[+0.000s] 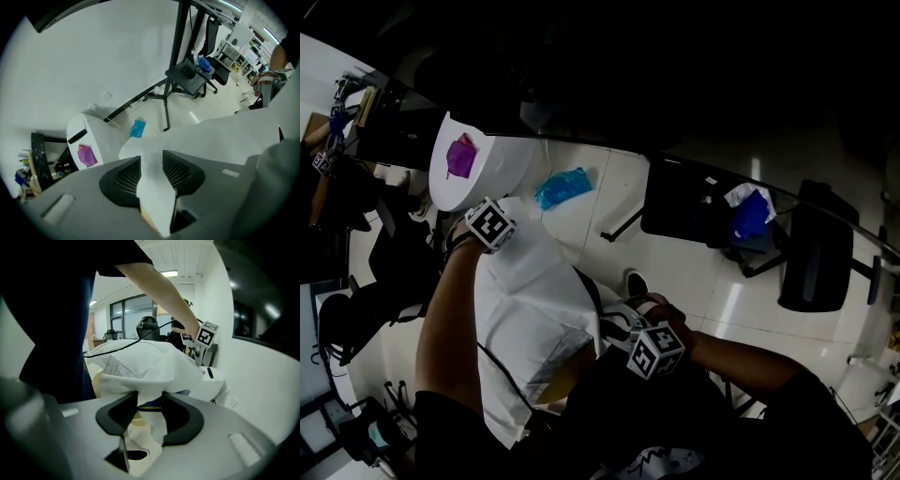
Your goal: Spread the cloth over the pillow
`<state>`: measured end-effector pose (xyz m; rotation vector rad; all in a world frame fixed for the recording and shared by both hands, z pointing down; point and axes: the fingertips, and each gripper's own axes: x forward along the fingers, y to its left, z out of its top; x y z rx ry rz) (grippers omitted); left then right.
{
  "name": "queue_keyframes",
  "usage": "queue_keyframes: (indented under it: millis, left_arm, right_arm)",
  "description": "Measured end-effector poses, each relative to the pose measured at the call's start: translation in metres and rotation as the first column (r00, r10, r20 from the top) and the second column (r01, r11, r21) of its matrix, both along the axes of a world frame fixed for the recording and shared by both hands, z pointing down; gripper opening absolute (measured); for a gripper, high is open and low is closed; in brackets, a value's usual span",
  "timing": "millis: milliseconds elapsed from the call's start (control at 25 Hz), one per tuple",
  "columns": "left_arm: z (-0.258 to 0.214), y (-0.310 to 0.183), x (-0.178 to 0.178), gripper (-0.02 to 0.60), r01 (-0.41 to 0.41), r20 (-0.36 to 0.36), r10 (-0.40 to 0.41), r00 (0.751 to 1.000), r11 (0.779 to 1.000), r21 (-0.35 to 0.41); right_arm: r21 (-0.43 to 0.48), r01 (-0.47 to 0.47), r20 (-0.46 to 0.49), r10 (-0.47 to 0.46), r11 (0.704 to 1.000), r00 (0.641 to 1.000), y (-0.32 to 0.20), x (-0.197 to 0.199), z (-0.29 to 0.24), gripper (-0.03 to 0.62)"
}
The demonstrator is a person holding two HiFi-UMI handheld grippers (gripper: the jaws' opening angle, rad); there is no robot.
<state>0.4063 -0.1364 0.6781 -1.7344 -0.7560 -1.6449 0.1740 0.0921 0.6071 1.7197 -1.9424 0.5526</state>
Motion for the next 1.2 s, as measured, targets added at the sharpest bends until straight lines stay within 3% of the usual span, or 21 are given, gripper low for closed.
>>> queue_keyframes:
  millis: [160, 240, 280, 320, 400, 480, 560, 640, 680, 760, 880, 960, 1080, 1200]
  left_arm:
    - [-0.013, 0.015, 0.010, 0.137, -0.147, -0.048, 0.147, 0.988, 0.989, 0.016]
    - [-0.032, 0.040, 0.008, 0.137, -0.287, -0.081, 0.285, 0.955, 0.958, -0.016]
    - [-0.046, 0.059, 0.002, 0.137, -0.374, -0.095, 0.368, 0.925, 0.926, -0.051]
    - [-0.062, 0.081, -0.009, 0.139, -0.462, -0.108, 0.452, 0.885, 0.881, -0.097]
    - [-0.093, 0.124, -0.044, 0.145, -0.611, -0.122, 0.599, 0.791, 0.766, -0.201]
    - [-0.116, 0.157, -0.087, 0.161, -0.714, -0.123, 0.713, 0.690, 0.643, -0.276]
    - [-0.121, 0.176, -0.128, 0.190, -0.787, -0.104, 0.802, 0.588, 0.537, -0.303]
    - [-0.113, 0.187, -0.162, 0.198, -0.830, -0.087, 0.856, 0.509, 0.461, -0.314]
    - [-0.108, 0.192, -0.173, 0.198, -0.843, -0.088, 0.871, 0.483, 0.436, -0.316]
    - [-0.098, 0.199, -0.187, 0.198, -0.859, -0.096, 0.885, 0.456, 0.410, -0.306]
    - [-0.095, 0.207, -0.189, 0.190, -0.883, -0.110, 0.896, 0.430, 0.393, -0.256]
    - [-0.096, 0.213, -0.188, 0.116, -0.892, -0.149, 0.891, 0.428, 0.390, -0.230]
    - [-0.097, 0.210, -0.194, 0.003, -0.889, -0.172, 0.879, 0.444, 0.409, -0.205]
    - [-0.100, 0.196, -0.202, 0.003, -0.879, -0.194, 0.859, 0.473, 0.446, -0.167]
  right_arm:
    - [0.030, -0.015, -0.006, 0.015, 0.999, 1.000, -0.017, 0.004, -0.006, 0.170]
    - [0.039, -0.020, -0.015, 0.021, 0.999, 1.000, -0.019, 0.006, -0.009, 0.169]
    - [0.041, -0.023, -0.019, 0.024, 0.999, 1.000, -0.019, 0.006, -0.010, 0.169]
    - [0.041, -0.026, -0.022, 0.027, 0.999, 0.999, -0.018, 0.007, -0.011, 0.169]
    - [0.039, -0.031, -0.026, 0.032, 0.999, 0.999, -0.018, 0.007, -0.011, 0.169]
    - [0.037, -0.034, -0.025, 0.035, 0.999, 0.999, -0.017, 0.007, -0.010, 0.169]
    - [0.040, -0.037, -0.025, 0.038, 0.999, 0.999, -0.018, 0.008, -0.011, 0.169]
    - [0.040, -0.042, -0.029, 0.043, 0.998, 0.999, -0.018, 0.008, -0.012, 0.169]
    - [0.038, -0.044, -0.031, 0.046, 0.998, 0.998, -0.017, 0.008, -0.013, 0.169]
    - [0.036, -0.046, -0.035, 0.047, 0.998, 0.998, -0.016, 0.007, -0.014, 0.169]
    - [0.035, -0.049, -0.040, 0.051, 0.998, 0.998, -0.015, 0.007, -0.016, 0.169]
    - [0.035, -0.053, -0.042, 0.055, 0.998, 0.998, -0.015, 0.007, -0.017, 0.169]
    - [0.043, -0.059, -0.043, 0.061, 0.997, 0.997, -0.016, 0.006, -0.020, 0.169]
    - [0.049, -0.071, -0.047, 0.073, 0.996, 0.996, -0.016, 0.006, -0.024, 0.169]
